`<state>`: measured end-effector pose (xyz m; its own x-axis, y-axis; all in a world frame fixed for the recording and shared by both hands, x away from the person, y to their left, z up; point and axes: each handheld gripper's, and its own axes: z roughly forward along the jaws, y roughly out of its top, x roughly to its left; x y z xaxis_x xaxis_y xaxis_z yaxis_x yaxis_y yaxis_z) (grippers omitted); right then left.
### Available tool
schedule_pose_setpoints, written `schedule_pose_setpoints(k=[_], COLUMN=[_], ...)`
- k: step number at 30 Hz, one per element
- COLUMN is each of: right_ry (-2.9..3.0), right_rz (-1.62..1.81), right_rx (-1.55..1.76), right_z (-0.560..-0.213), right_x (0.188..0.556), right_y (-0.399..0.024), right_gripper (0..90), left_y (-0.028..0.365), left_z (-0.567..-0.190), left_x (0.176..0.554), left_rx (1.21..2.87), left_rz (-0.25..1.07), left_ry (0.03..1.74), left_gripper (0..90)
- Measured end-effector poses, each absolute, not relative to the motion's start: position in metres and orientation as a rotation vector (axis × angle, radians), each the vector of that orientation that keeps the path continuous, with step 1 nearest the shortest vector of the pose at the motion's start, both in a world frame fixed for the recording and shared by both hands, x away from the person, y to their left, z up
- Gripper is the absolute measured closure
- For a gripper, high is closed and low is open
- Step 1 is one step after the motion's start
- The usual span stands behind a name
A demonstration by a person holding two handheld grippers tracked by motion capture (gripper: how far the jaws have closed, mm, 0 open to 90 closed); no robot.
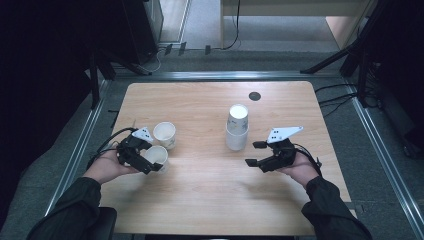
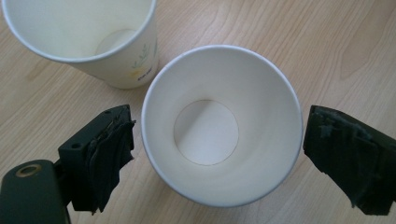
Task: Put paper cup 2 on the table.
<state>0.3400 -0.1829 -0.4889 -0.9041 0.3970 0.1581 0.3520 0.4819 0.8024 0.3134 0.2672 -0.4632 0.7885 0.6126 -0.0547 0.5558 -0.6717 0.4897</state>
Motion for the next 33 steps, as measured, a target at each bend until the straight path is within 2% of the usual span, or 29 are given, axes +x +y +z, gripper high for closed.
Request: schedule_pose_setpoints(k=[17, 33], right_ry=[2.662, 2.650], right_rz=[1.426, 1.441], right_rx=[0.675, 0.684], right_z=[-0.489, -0.488], right_x=[0.340, 0.339], right_y=[-0.184, -0.187], right_gripper=[26.3, 26.4], left_y=[0.279, 0.255], left_z=[-0.432, -0.415], left_x=[0.308, 0.309], left_rx=[2.337, 2.255], left_rz=[0.147, 0.147], left_ry=[0.857, 0.795], left_gripper=[8.8, 8.8])
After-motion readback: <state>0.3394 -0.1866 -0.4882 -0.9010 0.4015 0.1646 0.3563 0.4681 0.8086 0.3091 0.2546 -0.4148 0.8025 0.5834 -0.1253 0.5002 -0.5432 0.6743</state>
